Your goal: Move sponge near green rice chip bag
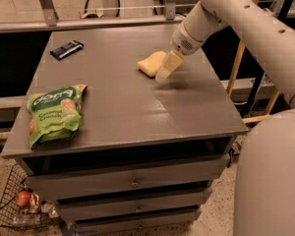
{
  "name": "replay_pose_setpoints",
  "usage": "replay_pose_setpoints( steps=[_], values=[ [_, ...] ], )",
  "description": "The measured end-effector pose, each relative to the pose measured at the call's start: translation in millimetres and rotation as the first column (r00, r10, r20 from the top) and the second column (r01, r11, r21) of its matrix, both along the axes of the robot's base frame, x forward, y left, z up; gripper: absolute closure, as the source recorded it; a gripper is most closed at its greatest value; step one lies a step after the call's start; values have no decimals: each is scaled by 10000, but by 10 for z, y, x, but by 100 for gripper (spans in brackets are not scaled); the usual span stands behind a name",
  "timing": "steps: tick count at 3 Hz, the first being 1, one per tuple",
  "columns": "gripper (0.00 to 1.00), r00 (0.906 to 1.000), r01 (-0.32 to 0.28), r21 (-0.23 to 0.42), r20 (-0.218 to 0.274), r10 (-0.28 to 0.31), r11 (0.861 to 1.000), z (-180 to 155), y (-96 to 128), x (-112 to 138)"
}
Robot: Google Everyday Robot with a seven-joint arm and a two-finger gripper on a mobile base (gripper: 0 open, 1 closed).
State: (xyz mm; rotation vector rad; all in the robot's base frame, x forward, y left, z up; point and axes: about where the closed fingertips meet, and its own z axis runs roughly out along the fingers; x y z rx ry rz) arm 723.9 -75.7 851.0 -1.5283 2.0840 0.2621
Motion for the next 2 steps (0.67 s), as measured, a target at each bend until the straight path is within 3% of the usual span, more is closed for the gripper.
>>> replay_pose_setpoints(
  steps=[1,2],
  values=[
    [0,9983,-80,49,-576,82,10000,-153,93,42],
    [19,9952,-205,134,-958,217,9997,-257,187,69]
  ],
)
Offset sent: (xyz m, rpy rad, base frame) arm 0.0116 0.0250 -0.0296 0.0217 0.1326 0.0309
